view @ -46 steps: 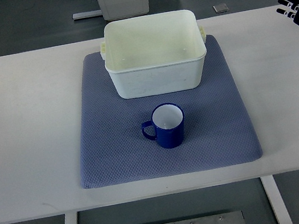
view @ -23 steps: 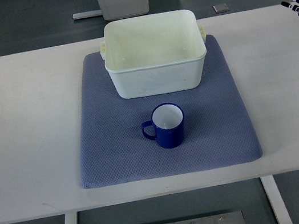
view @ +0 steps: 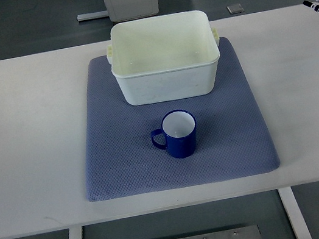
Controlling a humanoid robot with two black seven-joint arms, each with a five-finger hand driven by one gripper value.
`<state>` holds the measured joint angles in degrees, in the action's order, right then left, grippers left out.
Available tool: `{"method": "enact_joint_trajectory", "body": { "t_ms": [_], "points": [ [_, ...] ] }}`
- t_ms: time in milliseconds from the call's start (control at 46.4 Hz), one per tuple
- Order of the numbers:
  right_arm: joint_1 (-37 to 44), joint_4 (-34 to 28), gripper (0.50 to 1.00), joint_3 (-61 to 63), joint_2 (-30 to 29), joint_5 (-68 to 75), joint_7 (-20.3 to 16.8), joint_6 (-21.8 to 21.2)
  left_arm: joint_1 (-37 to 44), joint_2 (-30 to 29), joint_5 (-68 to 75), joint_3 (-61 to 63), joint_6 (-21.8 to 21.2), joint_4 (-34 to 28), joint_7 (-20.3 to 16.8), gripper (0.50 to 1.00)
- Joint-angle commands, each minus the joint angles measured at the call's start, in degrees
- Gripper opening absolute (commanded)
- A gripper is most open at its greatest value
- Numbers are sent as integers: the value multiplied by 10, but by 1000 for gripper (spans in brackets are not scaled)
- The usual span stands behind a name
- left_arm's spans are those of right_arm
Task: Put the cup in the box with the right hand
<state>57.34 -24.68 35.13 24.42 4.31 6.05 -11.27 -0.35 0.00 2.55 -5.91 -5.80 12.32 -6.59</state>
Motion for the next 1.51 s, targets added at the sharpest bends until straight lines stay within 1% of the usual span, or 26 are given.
{"method": "enact_joint_trajectory", "body": {
  "t_ms": [0,129,237,323,388,453,474,496,560,647,754,862,948,1013,1164,1272,1358,1487],
  "points": [
    [-6,0,1000,-3,1,0,35,-11,0,0,0,0,0,0,0,1000],
    [-10,-3,1000,-3,0,0,38,-27,0,0,0,0,0,0,0,1000],
    [-15,-5,1000,-1,0,1,42,-31,0,0,0,-1,0,0,0,1000],
    [-26,-25,1000,-3,1,1,43,-32,0,0,0,-1,0,0,0,1000],
    [-34,-61,1000,-6,7,-1,43,-28,0,0,0,-1,0,0,0,1000],
    [-54,-109,1000,-6,26,-2,47,-21,0,0,0,0,0,0,0,1000],
    [-54,-109,1000,-6,26,-2,47,-21,0,0,0,0,0,0,0,1000],
    [-73,-156,1000,-6,54,-2,56,-12,0,0,0,0,0,0,0,1000],
    [-94,-205,1000,-7,76,-4,68,-6,0,0,0,0,0,0,0,1000],
    [-113,-241,1000,-7,98,-4,78,-3,0,0,0,0,0,0,0,1000],
    [-126,-278,1000,-8,129,-5,78,-3,0,0,0,0,0,0,0,1000],
    [-147,-359,1000,-17,191,-8,81,5,0,0,0,0,0,0,0,1000],
    [-159,-431,1000,-29,241,-21,103,24,0,0,0,-1,0,0,0,1000],
    [-167,-465,1000,-33,269,-53,123,39,0,0,0,0,0,0,0,1000],
    [-200,-505,1000,-33,298,-120,142,56,0,0,0,0,0,0,0,1000],
    [-227,-531,1000,-33,312,-135,155,56,0,0,0,0,0,0,0,1000],
    [-246,-549,1000,-34,313,-157,165,62,0,0,0,0,0,0,0,1000],
    [-265,-582,1000,-34,313,-193,167,86,0,0,0,-1,0,0,0,1000]
  ]
}}
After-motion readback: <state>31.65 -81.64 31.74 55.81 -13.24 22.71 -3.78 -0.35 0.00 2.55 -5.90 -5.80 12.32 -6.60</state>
